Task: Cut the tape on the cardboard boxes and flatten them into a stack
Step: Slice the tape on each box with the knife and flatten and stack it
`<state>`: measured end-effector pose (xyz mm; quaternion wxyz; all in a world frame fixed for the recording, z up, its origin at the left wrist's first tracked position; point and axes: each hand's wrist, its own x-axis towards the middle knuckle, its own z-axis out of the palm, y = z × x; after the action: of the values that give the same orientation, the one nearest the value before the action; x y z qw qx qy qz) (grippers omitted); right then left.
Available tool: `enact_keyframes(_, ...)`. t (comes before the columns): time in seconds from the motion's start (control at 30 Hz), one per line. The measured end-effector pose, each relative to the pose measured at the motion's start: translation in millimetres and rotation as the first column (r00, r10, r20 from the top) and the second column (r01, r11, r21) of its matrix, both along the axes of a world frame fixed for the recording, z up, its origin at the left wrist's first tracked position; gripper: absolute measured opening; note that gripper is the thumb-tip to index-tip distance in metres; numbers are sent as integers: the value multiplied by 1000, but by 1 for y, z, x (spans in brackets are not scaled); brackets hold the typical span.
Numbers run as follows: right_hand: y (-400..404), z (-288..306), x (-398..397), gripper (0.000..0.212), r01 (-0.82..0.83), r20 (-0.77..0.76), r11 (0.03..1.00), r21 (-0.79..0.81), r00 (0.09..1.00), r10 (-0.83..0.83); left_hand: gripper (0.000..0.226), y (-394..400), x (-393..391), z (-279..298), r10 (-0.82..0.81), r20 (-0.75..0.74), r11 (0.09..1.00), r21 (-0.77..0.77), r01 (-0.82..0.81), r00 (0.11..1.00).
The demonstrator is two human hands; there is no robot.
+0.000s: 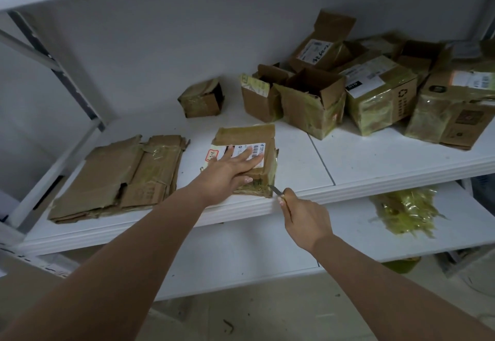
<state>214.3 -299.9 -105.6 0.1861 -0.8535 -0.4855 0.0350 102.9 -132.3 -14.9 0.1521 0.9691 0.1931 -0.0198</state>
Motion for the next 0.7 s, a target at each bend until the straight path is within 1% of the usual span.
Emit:
enact_keyframes(0.07, -5, -5, -5, 26, 9, 4, 997, -73, 1000, -8, 56, 0, 0, 0, -7, -1, 1000, -3, 7, 1000)
enact_keyframes(0.13, -7, -8, -9, 27, 33, -19, 996, -83, 999, -35, 58, 3, -1, -3, -12, -6, 1000, -12, 12, 1000)
enact_keyframes(0.23, -8, -8, -8, 27, 73, -2, 997, -38, 997, -73, 68, 12, -3, -2, 60, -53, 995, -70, -64, 997)
enact_keyframes(0.3, -12, -4, -8, 27, 94, 19, 995, 27, 995, -94, 69, 11, -2, 4, 96, -37, 992, -82, -98, 995)
enact_keyframes(0.33, -13, -3, -7, 26, 102, 21, 992, 75, 994, -104, 66, 6, -1, 8, 105, -13, 993, -45, -105, 994)
enact_keyframes(0.37, -15, -1, -7, 24, 105, 24, 984, 141, 994, -110, 63, -3, 2, 10, 126, 14, 991, 37, -126, 992)
enact_keyframes(0.4, -15, 1, -7, 20, 99, 30, 973, 210, 994, -108, 61, -15, 5, 14, 153, 36, 973, 167, -157, 988)
enact_keyframes(0.43, -16, 2, -7, 15, 87, 48, 961, 264, 994, -103, 60, -25, 8, 15, 169, 50, 937, 302, -176, 984)
enact_keyframes(0.47, -15, 4, -7, 12, 82, 74, 943, 322, 991, -112, 60, -34, 10, 16, 164, 65, 900, 399, -176, 984)
enact_keyframes(0.5, -15, 6, -6, 13, 82, 101, 933, 350, 987, -125, 61, -37, 10, 17, 147, 73, 885, 436, -164, 986)
enact_keyframes(0.57, -17, 11, -7, 14, 88, 108, 947, 309, 986, -127, 67, -28, 5, 18, 89, 85, 914, 390, -115, 992)
enact_keyframes(0.63, -18, 16, -7, 18, 128, 93, 961, 245, 984, -155, 74, -10, -8, 18, 44, 70, 957, 283, -62, 997)
enact_keyframes(0.7, -18, 18, -8, 19, 111, 139, 957, 269, 978, -153, 74, 1, -21, 13, 56, 52, 986, 157, -63, 997)
